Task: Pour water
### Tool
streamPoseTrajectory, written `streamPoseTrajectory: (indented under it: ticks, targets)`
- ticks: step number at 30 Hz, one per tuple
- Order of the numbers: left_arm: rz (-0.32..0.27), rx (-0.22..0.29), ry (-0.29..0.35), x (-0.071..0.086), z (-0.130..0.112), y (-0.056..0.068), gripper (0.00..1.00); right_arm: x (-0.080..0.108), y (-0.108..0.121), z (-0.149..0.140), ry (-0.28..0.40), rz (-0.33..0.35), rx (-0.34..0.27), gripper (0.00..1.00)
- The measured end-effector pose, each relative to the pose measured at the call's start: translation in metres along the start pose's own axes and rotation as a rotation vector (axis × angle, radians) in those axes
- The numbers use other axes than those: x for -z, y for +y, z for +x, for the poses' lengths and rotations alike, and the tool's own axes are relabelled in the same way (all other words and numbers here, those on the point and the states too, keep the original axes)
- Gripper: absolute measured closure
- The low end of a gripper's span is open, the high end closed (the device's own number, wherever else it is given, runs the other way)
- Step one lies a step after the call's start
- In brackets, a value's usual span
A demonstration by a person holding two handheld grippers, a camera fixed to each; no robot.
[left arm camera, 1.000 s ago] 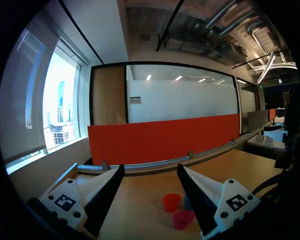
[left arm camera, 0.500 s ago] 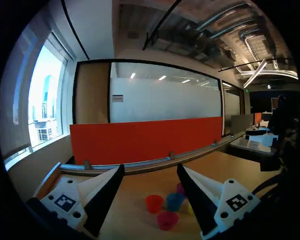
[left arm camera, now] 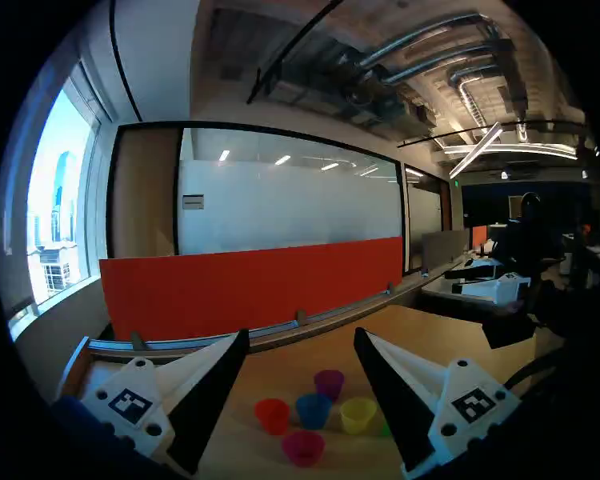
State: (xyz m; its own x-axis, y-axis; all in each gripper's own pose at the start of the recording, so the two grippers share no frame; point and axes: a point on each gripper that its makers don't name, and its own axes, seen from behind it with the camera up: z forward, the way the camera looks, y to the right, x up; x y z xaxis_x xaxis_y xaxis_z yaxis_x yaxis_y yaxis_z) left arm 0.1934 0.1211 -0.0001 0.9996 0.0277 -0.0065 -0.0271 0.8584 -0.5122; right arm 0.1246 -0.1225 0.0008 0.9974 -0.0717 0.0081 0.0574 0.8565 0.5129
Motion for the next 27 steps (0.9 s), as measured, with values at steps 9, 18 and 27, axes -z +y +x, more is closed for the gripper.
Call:
streamPoseTrajectory:
  ticks: [9,18,27]
  targets:
    - [-0.073,-0.039,-0.099,-0.014,-0.019,0.008,0.03,-0.010,-0.014,-0.015,-0.076,0.067,0.011,0.01]
    - [-0.130,-0.088,-0.164,-0.032,-0.031,0.003,0.03,-0.017,-0.023,-0.030,-0.147,0.118,0.028,0.01]
    - [-0.172,-0.138,-0.242,-0.051,-0.059,-0.004,0.03,-0.020,-0.024,-0.052,-0.209,0.147,0.023,0.01]
